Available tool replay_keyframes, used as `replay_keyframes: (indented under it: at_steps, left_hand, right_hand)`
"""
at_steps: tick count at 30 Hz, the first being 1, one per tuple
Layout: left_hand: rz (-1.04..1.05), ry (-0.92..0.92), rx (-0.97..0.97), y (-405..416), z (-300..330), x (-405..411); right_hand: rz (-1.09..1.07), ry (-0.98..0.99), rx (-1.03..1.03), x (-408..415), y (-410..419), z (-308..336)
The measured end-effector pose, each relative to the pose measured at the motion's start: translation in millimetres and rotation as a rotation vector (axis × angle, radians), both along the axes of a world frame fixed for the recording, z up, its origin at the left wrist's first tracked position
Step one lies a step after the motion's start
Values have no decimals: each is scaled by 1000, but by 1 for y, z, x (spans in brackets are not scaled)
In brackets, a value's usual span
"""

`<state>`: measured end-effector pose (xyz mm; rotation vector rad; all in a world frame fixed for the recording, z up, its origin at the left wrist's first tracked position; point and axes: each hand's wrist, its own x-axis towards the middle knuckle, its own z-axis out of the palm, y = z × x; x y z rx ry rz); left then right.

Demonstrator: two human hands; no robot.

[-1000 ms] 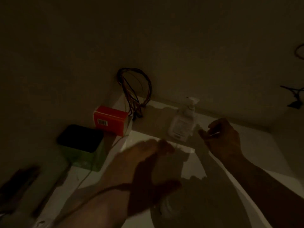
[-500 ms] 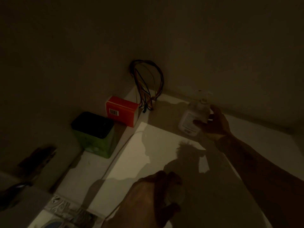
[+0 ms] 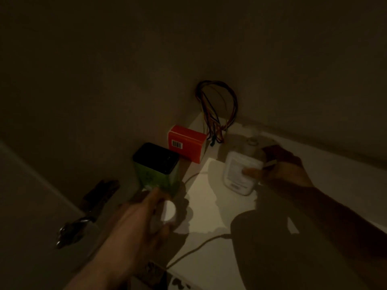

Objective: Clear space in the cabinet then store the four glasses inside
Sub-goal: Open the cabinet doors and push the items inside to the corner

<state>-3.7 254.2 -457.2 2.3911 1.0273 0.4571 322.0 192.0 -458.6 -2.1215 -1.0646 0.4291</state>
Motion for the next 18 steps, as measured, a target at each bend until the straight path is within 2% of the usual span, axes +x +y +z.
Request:
replay_keyframes:
  at_steps: [3,8,11,12,14,18]
  left_hand:
    - [54,142,96,10,6,-9]
    - [-30,186,206,19,-6,-3]
    - [-144,438,377,33,-3,0]
    - [-126,453,379,33,-1,-4]
    - [-68,375,526,30,-8,-8]
    - [-109,547,489,32,8,-5]
  right_hand:
    - [58,207,73,-30,22,-6]
    - [123,211,113,-69,60,-16]
    - [142,321,94,-82,79,-26]
    - [141,320,93,-85,85,-28]
    - [143,327,88,-90,93,-31]
    - [150,321,76,-95,108,-34]
